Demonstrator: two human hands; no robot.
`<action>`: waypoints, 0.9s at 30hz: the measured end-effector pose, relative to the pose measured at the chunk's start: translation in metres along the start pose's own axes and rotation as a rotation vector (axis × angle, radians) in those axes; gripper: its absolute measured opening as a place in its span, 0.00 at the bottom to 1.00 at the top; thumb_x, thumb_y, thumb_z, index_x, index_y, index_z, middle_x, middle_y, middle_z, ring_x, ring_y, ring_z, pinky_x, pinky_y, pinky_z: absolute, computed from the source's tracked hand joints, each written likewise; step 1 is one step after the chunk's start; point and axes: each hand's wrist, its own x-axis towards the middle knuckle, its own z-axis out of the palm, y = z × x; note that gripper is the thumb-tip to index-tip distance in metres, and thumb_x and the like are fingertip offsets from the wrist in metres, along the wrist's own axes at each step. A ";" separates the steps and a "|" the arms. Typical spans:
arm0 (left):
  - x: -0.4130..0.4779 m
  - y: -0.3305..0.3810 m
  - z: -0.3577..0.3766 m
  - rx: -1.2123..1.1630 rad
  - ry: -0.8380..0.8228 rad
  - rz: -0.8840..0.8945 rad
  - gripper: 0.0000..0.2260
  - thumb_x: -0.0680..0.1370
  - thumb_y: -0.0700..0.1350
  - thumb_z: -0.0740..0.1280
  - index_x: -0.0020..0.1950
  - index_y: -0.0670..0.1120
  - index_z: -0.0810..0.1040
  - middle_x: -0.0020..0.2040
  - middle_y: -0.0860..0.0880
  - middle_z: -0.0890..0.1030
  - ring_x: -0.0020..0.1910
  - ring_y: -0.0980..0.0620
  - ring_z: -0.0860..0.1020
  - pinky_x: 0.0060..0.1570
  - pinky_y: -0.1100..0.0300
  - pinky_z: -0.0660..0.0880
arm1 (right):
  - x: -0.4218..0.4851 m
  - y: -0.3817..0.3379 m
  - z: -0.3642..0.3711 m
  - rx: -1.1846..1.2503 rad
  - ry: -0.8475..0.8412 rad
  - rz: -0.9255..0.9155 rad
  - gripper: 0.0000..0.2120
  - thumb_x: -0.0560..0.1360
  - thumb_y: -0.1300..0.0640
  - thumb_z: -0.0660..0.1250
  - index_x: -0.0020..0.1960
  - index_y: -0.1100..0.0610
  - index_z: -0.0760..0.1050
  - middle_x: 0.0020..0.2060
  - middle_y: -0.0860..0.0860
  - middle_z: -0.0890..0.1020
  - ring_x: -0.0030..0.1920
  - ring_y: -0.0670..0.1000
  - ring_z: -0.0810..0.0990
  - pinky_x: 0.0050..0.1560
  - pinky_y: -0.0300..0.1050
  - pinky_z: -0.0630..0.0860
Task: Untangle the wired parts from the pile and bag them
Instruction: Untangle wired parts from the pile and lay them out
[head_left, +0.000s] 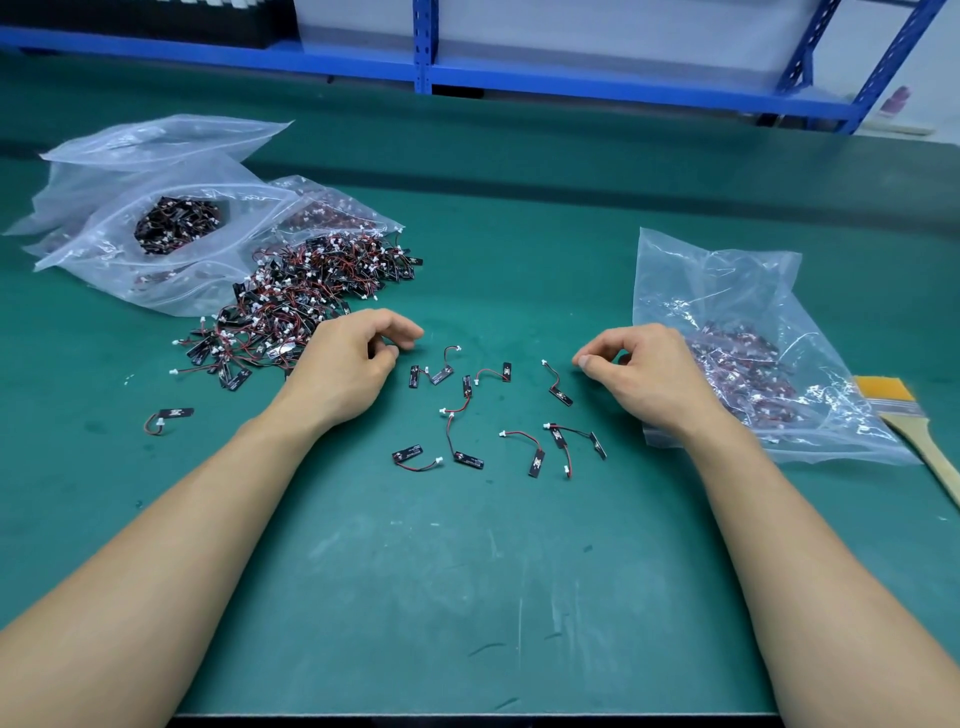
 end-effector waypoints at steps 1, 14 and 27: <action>0.000 0.000 0.000 0.000 0.001 0.004 0.18 0.77 0.32 0.64 0.51 0.56 0.81 0.45 0.62 0.82 0.39 0.69 0.75 0.42 0.79 0.65 | 0.000 0.000 0.000 -0.005 -0.002 0.002 0.09 0.74 0.54 0.72 0.36 0.45 0.82 0.29 0.35 0.80 0.31 0.37 0.75 0.33 0.27 0.68; 0.000 0.001 0.000 0.005 -0.001 0.006 0.18 0.77 0.32 0.64 0.52 0.54 0.83 0.44 0.62 0.82 0.39 0.70 0.75 0.42 0.80 0.65 | 0.000 0.000 0.000 -0.006 -0.008 0.009 0.08 0.75 0.54 0.71 0.38 0.46 0.84 0.30 0.34 0.80 0.32 0.36 0.75 0.33 0.27 0.68; -0.002 0.004 -0.001 0.020 -0.012 0.011 0.17 0.77 0.32 0.64 0.54 0.52 0.83 0.45 0.60 0.82 0.39 0.68 0.75 0.43 0.79 0.66 | -0.001 -0.001 -0.001 -0.012 -0.016 -0.008 0.10 0.75 0.54 0.71 0.36 0.44 0.82 0.30 0.31 0.79 0.32 0.36 0.75 0.32 0.26 0.67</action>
